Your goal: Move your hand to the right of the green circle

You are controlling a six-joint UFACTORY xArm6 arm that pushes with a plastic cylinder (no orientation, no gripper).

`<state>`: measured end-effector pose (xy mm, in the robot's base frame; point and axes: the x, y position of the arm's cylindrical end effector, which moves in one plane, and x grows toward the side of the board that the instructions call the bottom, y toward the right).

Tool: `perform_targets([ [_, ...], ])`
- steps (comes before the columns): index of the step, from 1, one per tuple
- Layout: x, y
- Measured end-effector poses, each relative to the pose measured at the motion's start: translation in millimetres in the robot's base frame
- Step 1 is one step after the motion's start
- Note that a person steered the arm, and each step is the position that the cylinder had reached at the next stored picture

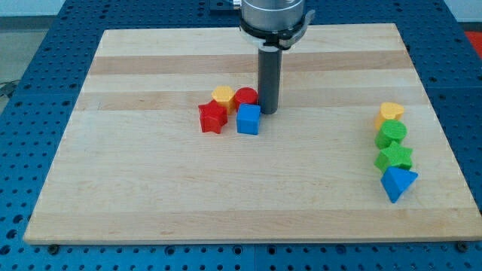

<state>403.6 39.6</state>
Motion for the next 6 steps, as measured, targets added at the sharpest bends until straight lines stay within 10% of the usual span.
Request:
perform_targets([
  [2, -57.6, 152.6],
  [6, 3.4, 244.2],
])
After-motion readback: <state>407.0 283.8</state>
